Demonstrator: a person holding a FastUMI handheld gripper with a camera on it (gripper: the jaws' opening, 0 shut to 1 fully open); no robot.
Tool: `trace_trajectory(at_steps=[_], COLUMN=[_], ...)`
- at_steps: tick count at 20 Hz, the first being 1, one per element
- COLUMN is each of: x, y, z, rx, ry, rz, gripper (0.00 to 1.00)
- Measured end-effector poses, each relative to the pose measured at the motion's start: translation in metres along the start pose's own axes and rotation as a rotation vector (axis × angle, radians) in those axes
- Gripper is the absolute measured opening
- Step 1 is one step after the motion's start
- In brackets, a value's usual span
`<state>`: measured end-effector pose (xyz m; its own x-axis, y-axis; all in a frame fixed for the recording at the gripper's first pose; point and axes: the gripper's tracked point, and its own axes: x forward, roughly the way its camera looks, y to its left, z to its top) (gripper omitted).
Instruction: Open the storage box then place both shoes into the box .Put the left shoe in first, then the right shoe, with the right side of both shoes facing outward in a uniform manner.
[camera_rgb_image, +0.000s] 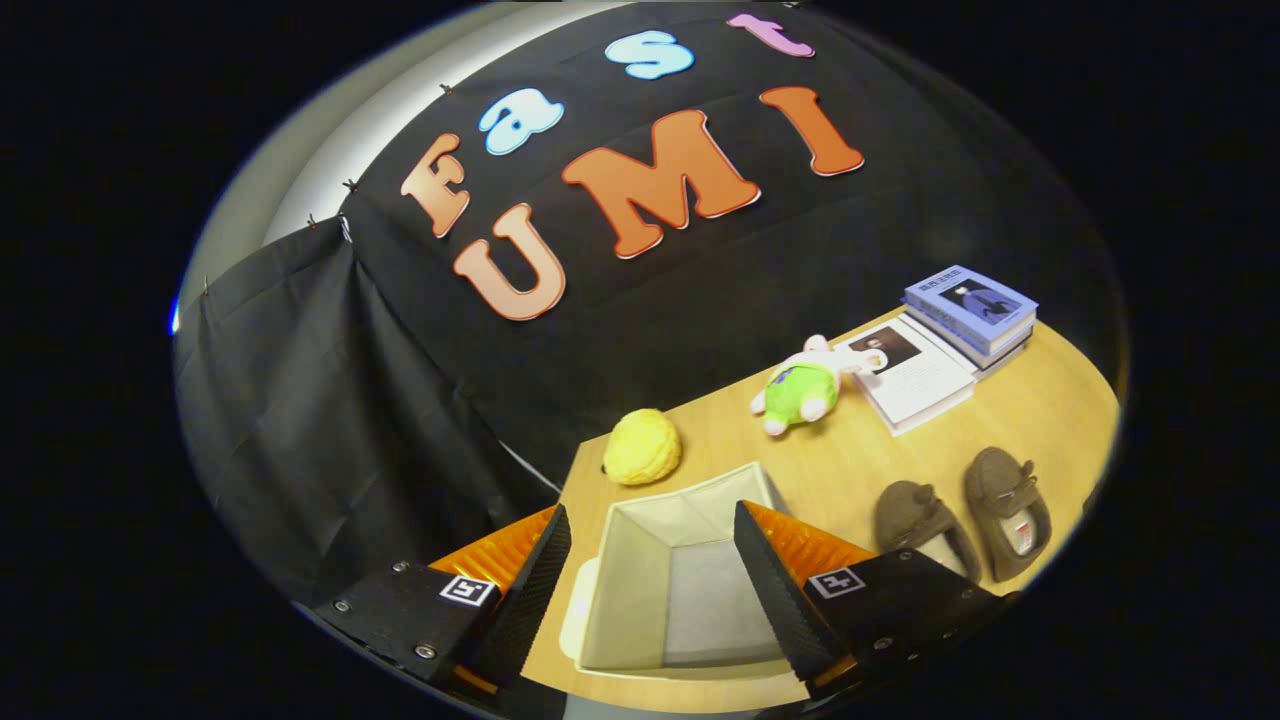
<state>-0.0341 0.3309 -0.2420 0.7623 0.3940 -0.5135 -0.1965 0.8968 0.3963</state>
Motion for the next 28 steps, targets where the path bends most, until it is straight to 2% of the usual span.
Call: trace_trajectory(at_steps=[9, 14, 18, 20, 23, 28], x=[-0.007, -0.005, 0.001, 0.008, 0.015, 0.025], y=[-0.157, -0.208, -0.229, -0.235, -0.247, -0.267], z=[-0.021, -0.049, -0.071, -0.08, -0.093, -0.112], rx=[-0.142, -0.21, -0.239, -0.236, -0.227, -0.22], ry=[0.013, 0.079, 0.136, 0.165, 0.211, 0.277], rz=[-0.299, -0.373, -0.377, -0.374, -0.383, -0.414], gripper=[0.98, 0.96, 0.85, 0.77, 0.58, 0.42])
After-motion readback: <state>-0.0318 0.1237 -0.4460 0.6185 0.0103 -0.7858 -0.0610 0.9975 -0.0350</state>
